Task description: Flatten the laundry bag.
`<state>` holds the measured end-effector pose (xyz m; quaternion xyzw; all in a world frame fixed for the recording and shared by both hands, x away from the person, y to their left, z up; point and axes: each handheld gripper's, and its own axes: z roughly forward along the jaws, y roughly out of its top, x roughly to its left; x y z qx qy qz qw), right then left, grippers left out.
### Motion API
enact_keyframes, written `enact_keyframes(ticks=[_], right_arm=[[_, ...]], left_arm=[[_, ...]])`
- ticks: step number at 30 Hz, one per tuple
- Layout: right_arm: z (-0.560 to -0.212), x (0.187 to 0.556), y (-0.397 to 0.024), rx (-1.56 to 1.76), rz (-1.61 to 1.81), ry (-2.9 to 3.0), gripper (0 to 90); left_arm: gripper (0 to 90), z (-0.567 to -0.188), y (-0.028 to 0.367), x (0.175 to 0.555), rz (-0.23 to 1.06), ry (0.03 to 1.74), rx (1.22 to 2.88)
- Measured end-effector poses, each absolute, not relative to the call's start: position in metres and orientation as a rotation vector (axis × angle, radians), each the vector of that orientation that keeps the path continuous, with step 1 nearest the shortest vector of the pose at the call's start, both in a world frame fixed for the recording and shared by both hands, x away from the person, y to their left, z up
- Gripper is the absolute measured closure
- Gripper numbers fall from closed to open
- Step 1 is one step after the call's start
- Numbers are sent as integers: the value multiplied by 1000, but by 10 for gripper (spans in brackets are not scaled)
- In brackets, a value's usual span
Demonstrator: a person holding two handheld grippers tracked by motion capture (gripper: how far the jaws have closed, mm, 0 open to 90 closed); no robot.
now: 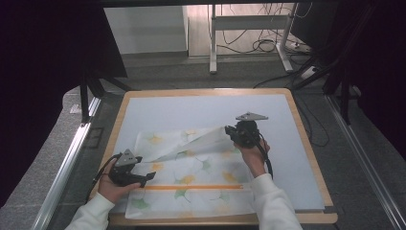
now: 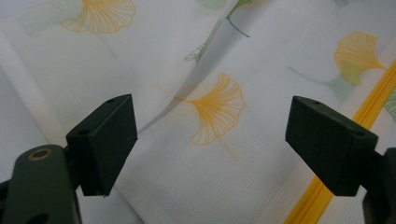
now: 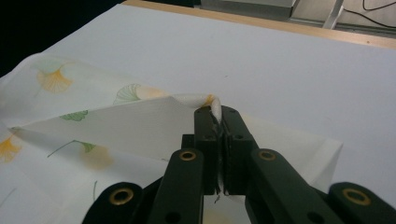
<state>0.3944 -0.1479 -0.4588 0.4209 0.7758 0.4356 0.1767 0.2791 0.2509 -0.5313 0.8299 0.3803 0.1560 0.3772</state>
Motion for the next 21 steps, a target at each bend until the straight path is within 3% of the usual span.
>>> enact_keyframes(ticks=[21], right_arm=[[-471, 422, -159, 1282, 1187, 2174, 856]], left_arm=[[165, -531, 251, 279, 396, 971, 2120]])
